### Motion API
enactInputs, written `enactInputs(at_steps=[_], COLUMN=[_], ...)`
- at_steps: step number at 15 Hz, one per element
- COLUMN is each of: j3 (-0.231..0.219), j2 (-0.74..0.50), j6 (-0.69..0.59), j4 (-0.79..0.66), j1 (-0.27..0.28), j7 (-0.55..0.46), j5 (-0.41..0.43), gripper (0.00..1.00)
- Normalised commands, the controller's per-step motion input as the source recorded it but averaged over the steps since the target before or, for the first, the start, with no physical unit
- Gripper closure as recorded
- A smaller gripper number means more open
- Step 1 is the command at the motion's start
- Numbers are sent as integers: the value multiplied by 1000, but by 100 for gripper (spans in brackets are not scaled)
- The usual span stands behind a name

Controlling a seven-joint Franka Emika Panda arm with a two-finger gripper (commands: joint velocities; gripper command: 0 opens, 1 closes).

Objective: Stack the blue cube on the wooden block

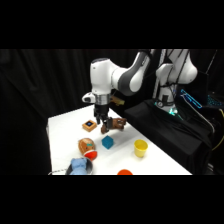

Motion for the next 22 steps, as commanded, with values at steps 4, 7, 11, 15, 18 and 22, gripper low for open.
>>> enactInputs(at_steps=[4,7,11,15,18,22], j3=[24,30,23,32,12,35], j2=[155,134,122,112,132,108], j6=[226,225,209,213,229,192], j4=[41,15,23,5,15,25], j1=[6,1,-5,-13,2,-12], j7=[-25,-20,-7,-9,16,5], j5=[-73,-70,-77,-73,-104,-77], gripper=[0,0,0,0,0,0])
